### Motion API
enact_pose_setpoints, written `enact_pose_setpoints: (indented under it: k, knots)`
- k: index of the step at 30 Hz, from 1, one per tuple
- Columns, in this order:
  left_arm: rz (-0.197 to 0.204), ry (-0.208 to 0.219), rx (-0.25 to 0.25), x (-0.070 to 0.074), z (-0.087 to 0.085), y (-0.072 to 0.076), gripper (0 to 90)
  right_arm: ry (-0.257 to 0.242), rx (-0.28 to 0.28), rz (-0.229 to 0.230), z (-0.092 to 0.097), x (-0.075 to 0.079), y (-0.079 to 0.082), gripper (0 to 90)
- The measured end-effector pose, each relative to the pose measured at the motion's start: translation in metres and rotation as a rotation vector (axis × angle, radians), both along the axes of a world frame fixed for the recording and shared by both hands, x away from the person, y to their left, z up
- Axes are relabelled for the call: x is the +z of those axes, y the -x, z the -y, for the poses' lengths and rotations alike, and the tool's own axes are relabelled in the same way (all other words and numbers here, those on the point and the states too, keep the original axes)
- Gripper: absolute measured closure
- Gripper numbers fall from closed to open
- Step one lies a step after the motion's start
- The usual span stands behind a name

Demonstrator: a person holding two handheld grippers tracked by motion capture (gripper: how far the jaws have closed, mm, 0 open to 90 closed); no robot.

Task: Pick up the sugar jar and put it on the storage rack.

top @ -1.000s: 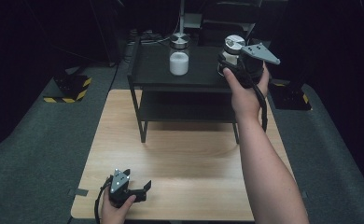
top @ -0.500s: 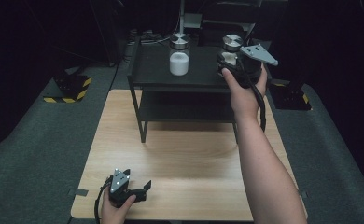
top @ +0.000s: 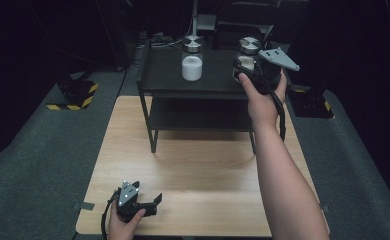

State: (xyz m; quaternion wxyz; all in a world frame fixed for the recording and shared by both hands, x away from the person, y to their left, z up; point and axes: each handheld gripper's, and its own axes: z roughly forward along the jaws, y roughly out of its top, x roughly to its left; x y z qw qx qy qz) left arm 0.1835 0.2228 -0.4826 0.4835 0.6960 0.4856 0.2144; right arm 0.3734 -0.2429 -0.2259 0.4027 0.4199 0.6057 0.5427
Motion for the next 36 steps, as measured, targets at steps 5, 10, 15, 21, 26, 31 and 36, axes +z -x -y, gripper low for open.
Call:
enact_pose_setpoints:
  k: [5,10,15,21,26,31,36]
  knots:
    - [0.001,0.005,0.0,0.0,-0.001,0.0,0.8,0.004,0.01,-0.013,0.002,0.003,-0.001,20.5]
    - [0.001,0.003,-0.001,0.0,-0.001,0.0,0.8,-0.003,0.028,0.012,0.005,0.001,0.002,2.2]
    - [0.002,0.005,0.001,-0.001,-0.002,0.0,0.8,-0.019,0.044,0.022,0.007,0.0,0.006,0.1]
    - [0.003,0.005,0.002,-0.001,-0.002,0.0,0.8,-0.03,0.037,0.031,0.011,-0.002,0.012,0.1]
    - [0.001,0.006,0.002,-0.001,-0.002,0.0,0.8,-0.04,0.046,0.055,0.018,-0.006,0.021,0.1]
    - [0.003,0.004,0.001,-0.001,-0.002,0.0,0.8,-0.054,0.069,0.072,0.026,-0.011,0.032,0.0]
    - [0.0,0.004,0.003,0.0,-0.002,0.0,0.8,-0.047,0.095,0.091,0.031,-0.016,0.046,0.1]
